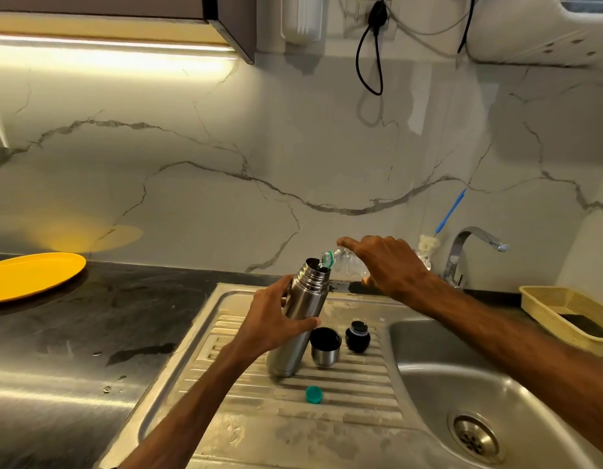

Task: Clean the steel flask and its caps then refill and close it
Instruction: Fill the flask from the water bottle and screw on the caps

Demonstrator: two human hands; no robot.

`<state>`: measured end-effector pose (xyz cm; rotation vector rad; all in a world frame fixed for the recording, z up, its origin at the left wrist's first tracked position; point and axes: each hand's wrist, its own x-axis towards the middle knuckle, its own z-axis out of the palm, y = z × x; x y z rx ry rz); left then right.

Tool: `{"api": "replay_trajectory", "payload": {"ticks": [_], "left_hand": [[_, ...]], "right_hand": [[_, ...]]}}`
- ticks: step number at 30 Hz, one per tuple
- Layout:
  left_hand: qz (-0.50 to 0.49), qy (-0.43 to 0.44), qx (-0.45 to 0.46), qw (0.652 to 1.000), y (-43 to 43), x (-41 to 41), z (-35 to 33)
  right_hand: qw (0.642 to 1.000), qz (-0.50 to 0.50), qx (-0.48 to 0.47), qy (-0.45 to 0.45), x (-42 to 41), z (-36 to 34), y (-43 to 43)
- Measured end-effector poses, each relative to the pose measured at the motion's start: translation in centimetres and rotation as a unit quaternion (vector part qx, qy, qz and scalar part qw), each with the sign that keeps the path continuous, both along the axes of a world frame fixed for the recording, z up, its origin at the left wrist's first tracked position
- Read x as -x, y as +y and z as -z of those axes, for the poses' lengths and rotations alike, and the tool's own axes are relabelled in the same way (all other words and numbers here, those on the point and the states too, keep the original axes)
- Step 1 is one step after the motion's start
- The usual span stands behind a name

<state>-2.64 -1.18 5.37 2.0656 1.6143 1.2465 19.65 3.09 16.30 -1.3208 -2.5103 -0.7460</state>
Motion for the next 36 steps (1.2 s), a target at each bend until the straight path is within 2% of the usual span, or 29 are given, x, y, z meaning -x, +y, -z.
{"api": "replay_trajectory", "payload": {"ticks": [36], "left_hand": [[0.006, -0.025, -0.006, 1.000, 0.5, 0.3, 0.6]], "right_hand": [[0.999, 0.005, -0.023, -0.034, 0.2, -1.3, -0.4]]}}
